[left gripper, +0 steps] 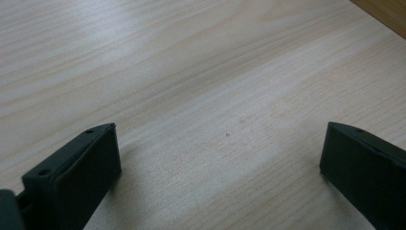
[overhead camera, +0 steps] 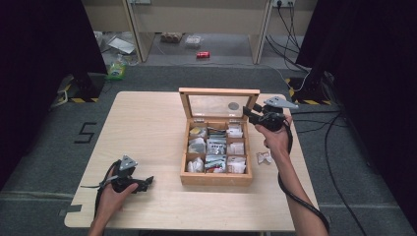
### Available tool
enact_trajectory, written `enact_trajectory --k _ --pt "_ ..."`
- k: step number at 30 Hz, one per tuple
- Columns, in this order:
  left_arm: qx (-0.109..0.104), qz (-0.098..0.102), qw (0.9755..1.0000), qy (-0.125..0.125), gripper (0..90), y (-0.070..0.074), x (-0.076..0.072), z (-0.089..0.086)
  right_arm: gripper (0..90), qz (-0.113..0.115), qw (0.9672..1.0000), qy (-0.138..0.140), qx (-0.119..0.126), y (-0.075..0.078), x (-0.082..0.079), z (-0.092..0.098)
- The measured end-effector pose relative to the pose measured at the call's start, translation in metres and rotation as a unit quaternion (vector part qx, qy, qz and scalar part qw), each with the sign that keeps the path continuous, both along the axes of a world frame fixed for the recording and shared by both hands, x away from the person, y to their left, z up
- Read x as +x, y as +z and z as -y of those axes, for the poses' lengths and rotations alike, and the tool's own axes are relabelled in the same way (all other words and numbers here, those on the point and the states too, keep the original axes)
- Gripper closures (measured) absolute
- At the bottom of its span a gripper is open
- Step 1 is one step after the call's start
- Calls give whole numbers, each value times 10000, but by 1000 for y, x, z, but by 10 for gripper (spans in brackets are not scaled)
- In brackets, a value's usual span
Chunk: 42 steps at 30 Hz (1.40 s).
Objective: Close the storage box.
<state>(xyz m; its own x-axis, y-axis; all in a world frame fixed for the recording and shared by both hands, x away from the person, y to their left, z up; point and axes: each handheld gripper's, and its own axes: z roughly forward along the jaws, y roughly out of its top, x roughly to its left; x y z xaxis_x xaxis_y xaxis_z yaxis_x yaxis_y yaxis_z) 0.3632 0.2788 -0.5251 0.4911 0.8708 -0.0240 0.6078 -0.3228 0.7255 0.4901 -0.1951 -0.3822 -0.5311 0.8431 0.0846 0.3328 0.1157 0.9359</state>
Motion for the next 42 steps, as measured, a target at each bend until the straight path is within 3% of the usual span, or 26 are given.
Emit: enact_trajectory --k 6,18,28,36,42 --pt "-1 -2 10000 -5 0 0 0 0 550 10 10000 3 -22 5 -14 3" --pt "5 1 10000 -7 0 0 0 0 532 -141 9997 206 -41 -4 -43 5" --pt "5 5 10000 -5 0 0 0 0 520 -168 9987 445 -198 -10 -70 10" --pt "2 5 10000 -4 0 0 0 0 520 -379 9975 589 -131 -26 -87 17" --pt "-3 5 10000 0 0 0 0 0 523 -370 9971 665 1 -35 -92 20"
